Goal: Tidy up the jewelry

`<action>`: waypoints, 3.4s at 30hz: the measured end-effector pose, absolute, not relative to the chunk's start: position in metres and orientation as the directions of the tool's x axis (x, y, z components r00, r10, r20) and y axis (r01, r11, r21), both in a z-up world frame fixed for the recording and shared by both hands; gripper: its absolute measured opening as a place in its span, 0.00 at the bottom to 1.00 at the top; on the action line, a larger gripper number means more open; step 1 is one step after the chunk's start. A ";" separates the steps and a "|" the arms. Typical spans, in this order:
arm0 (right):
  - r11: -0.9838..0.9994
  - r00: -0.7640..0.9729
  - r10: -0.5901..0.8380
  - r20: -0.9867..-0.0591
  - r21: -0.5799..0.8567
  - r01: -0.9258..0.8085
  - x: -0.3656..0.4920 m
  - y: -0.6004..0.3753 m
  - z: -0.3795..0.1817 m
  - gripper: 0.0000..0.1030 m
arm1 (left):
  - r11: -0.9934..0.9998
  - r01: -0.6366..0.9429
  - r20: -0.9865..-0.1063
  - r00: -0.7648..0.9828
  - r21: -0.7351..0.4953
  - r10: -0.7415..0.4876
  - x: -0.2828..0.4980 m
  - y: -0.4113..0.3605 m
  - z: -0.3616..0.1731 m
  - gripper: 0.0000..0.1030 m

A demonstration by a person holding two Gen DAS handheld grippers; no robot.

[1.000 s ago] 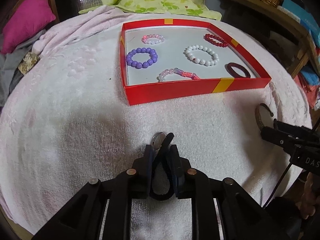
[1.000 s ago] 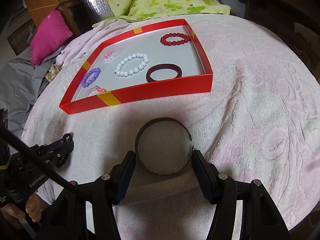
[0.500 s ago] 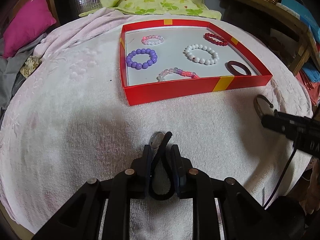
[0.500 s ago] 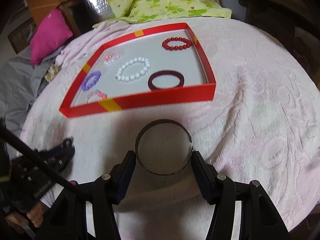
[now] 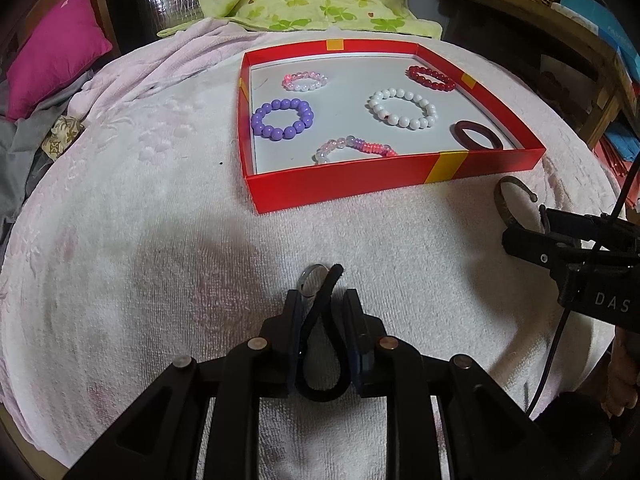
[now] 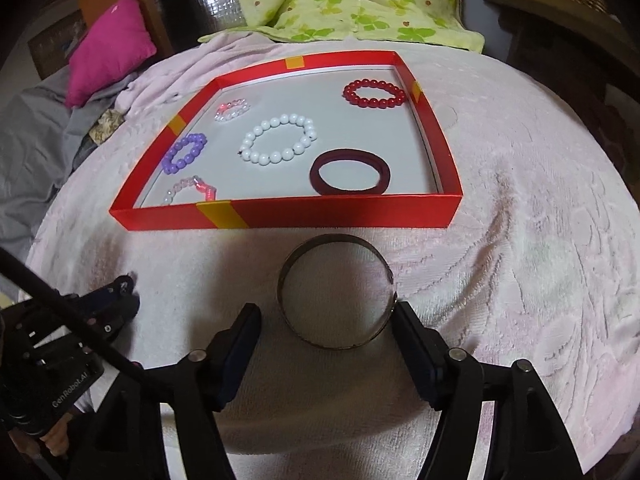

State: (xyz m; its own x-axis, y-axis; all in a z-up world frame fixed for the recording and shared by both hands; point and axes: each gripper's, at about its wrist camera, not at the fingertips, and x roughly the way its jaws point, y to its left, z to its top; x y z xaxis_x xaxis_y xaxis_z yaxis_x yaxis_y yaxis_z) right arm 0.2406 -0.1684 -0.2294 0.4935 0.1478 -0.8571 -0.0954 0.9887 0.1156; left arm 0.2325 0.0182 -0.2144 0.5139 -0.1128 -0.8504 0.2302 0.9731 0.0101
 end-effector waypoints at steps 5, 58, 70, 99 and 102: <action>0.989 0.499 0.147 -0.854 0.121 -0.086 0.236 -0.172 -0.228 0.70 | 0.973 0.230 -0.850 0.514 0.005 -0.117 0.232 0.019 -0.214 0.21; 0.998 0.525 0.051 -0.850 0.059 -0.002 0.254 -0.180 -0.226 0.63 | 0.975 0.218 -0.844 0.515 -0.043 -0.153 0.231 0.028 -0.213 0.21; 0.976 0.493 0.207 -0.845 0.143 -0.164 0.233 -0.198 -0.222 0.63 | 0.975 0.218 -0.844 0.515 -0.044 -0.153 0.232 0.028 -0.214 0.21; 0.993 0.574 0.098 -0.813 0.039 -0.114 0.213 -0.190 -0.225 0.62 | 0.975 0.220 -0.841 0.524 -0.021 -0.136 0.230 0.025 -0.214 0.21; 0.993 0.581 0.103 -0.807 0.046 -0.112 0.209 -0.191 -0.223 0.61 | 0.975 0.221 -0.840 0.530 -0.002 -0.121 0.230 0.022 -0.214 0.21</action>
